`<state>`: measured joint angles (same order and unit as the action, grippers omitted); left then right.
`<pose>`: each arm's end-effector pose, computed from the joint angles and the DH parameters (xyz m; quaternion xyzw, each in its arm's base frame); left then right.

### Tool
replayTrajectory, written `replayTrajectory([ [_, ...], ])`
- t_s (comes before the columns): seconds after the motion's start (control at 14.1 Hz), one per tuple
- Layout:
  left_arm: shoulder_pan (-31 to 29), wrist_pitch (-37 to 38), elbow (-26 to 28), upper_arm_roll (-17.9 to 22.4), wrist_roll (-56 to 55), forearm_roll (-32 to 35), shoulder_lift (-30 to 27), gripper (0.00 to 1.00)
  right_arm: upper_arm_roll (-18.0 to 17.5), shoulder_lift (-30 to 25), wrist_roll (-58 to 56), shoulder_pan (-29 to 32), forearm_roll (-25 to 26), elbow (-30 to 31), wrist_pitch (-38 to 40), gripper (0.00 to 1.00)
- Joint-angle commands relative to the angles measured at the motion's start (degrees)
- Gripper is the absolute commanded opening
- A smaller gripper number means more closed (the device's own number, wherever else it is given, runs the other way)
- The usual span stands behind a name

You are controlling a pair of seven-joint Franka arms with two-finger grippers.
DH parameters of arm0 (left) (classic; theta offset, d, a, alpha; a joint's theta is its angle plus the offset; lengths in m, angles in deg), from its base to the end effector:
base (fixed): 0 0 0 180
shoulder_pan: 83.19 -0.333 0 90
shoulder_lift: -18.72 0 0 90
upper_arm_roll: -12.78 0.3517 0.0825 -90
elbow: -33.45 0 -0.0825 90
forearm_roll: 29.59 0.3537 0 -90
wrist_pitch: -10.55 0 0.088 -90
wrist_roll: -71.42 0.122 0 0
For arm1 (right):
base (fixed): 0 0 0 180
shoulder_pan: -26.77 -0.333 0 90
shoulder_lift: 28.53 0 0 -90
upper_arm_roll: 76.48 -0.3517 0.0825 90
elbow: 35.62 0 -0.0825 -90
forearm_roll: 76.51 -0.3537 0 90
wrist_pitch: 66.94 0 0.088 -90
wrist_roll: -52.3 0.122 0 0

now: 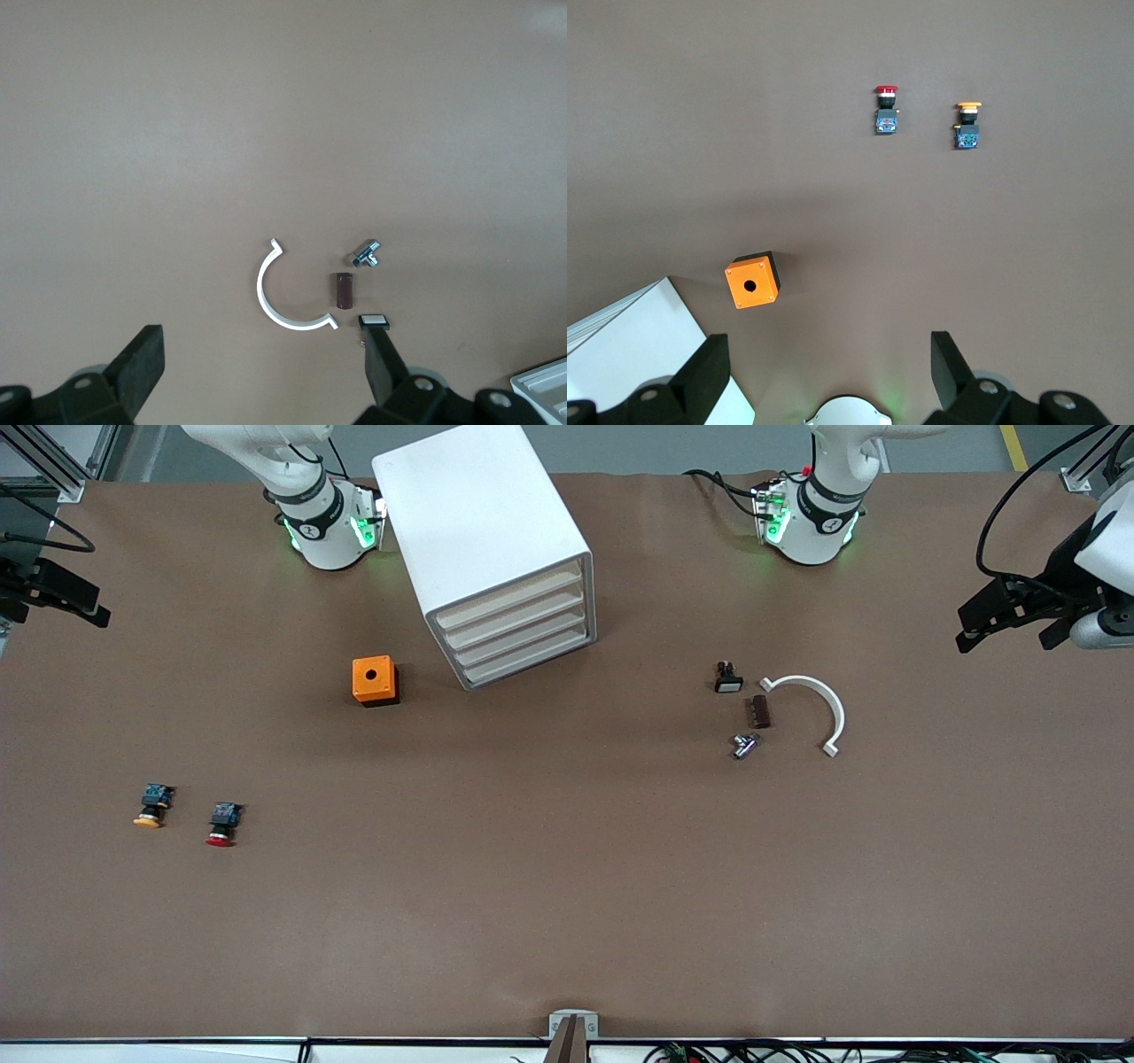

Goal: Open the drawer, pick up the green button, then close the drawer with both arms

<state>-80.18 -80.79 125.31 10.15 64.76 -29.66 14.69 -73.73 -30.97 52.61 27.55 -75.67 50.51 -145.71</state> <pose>0.5007 -0.0506 0.6690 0.9995 0.0089 0.0305 0.0023 0.4861 -0.0327 0.6797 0.9985 -0.0345 -0.0431 0.0050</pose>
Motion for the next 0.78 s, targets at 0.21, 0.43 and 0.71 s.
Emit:
replayTrajectory([
  [0.21,-0.02,0.02,-1.15,-1.32,-0.28,0.16,0.68,1.00,-0.12,-0.11,-0.23,0.54,0.13,-1.40,1.60,1.00],
  [0.43,-0.38,0.20,-1.07,-1.85,-0.20,0.07,0.86,1.00,-0.12,-0.11,-0.23,0.54,0.13,-1.75,1.95,1.00],
  [0.71,0.06,1.25,-0.36,-2.20,1.21,-0.89,5.06,1.00,-0.21,-0.11,-0.23,0.45,0.13,-1.84,2.21,1.00],
])
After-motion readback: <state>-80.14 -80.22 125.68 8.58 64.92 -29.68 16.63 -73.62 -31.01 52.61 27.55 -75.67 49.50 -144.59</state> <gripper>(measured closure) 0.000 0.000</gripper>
